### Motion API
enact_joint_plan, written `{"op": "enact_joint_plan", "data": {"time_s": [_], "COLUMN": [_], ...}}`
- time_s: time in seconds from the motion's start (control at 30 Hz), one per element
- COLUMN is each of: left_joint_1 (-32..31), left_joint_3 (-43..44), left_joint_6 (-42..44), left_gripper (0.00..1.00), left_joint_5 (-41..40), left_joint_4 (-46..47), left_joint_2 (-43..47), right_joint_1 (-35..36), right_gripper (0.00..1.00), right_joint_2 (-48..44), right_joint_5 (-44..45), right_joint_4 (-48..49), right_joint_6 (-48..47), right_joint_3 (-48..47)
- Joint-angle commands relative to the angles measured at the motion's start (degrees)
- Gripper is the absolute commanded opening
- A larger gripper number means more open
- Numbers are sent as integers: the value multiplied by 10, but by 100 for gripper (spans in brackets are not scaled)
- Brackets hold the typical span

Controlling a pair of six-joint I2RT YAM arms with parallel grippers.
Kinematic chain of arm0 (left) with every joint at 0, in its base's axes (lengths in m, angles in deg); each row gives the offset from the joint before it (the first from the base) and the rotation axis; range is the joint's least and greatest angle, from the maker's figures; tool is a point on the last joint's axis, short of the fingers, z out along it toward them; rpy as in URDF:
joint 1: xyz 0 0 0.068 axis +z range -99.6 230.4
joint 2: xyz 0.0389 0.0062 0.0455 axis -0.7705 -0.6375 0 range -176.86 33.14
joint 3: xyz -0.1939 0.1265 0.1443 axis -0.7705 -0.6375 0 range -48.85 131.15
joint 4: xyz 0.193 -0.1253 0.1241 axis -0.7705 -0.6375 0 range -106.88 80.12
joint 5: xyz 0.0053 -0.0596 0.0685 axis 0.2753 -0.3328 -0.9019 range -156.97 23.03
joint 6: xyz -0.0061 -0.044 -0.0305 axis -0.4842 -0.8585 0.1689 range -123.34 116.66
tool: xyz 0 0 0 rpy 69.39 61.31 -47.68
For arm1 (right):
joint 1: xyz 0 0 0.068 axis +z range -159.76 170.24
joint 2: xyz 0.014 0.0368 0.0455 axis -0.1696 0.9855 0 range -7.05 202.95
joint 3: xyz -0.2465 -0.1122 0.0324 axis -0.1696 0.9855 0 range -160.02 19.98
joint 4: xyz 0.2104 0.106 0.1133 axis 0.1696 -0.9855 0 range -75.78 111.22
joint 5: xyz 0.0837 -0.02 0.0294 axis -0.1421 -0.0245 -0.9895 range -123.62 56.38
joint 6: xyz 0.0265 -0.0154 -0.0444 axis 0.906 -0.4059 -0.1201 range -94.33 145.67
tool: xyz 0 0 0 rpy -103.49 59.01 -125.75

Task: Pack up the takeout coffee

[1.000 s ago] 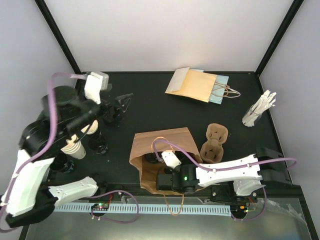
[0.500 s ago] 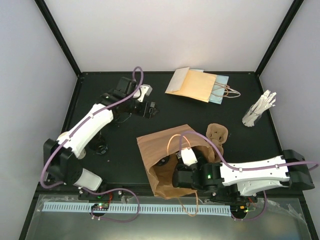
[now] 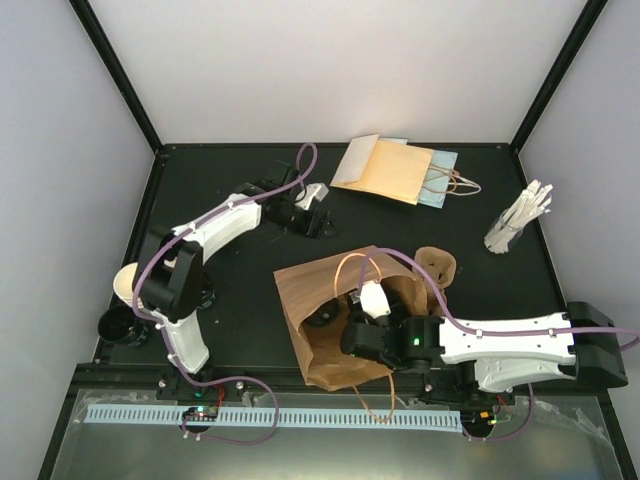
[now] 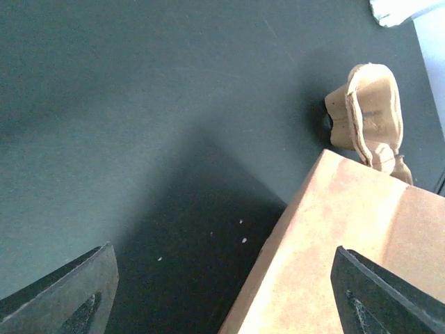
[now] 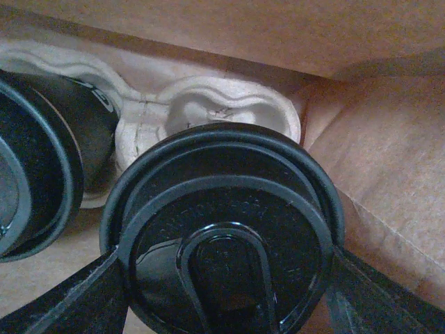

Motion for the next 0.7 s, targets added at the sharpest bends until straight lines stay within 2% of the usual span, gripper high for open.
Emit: {"op": "enact_joint_plan", "data": {"time_s": [0.0,0.37,0.67], "left_joint_1": [2,-6,-17], "left_joint_3": [12,23,28], "left_joint_6": [-14,-20,-27], "left_gripper": [85,81,78], "left_joint_5": [68,134,166], "left_joint_4": [48,62,76], "left_joint_2": [-17,-98,-125], "right_joint_1": [-29,-53,-70], "right_gripper": [40,40,40], "right_joint_2": [-4,19,28], "right_joint_5": [-4,-24,-25], "right_joint_4": [61,89,76], "right_joint_6": [-37,-61,-62], "right_joint_3": [5,12,9]}}
